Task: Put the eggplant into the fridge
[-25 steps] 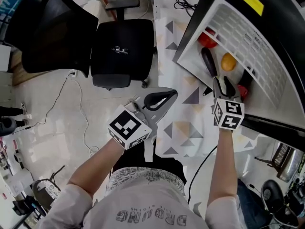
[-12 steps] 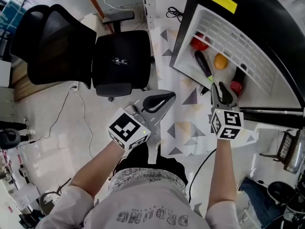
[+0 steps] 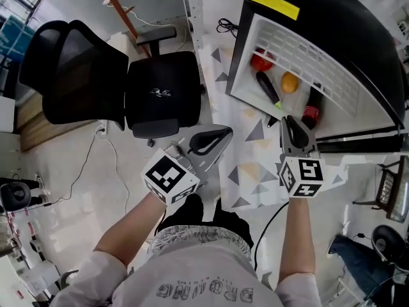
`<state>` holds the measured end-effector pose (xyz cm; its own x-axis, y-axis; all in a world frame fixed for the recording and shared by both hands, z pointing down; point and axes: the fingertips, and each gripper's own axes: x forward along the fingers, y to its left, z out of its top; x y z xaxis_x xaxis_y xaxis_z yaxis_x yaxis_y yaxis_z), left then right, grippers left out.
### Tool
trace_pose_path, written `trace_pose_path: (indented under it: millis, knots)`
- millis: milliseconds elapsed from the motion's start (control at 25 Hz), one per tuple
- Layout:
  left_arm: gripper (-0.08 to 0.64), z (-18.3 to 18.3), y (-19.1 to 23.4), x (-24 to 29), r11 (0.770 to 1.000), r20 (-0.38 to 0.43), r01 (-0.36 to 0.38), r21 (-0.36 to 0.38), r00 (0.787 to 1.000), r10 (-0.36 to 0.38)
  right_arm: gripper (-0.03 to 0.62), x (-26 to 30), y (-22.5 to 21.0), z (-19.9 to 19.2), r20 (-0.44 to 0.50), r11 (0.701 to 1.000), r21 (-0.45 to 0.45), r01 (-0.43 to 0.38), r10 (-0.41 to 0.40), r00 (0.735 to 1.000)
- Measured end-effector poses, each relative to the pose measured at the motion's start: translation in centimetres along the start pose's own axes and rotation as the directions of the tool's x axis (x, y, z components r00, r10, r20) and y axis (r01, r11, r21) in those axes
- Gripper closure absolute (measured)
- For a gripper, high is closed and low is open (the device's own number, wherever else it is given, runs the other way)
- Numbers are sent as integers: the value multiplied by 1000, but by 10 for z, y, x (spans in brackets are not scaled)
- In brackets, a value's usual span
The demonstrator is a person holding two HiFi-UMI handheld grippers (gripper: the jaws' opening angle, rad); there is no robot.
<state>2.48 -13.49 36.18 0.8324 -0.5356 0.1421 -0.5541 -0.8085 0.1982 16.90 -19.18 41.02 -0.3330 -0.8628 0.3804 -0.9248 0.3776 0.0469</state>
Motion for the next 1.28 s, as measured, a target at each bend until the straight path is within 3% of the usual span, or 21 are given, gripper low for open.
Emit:
trace_pose_path:
  millis: [440, 1280]
  knots:
    - [552, 15, -16, -9, 997, -2, 61, 40, 998, -61, 568, -38, 31, 25, 53, 1000, 7, -22, 21, 998]
    - [552, 40, -23, -19, 987, 2, 133, 96, 991, -134, 588, -85, 51, 57, 127, 1000, 27, -12, 8, 992]
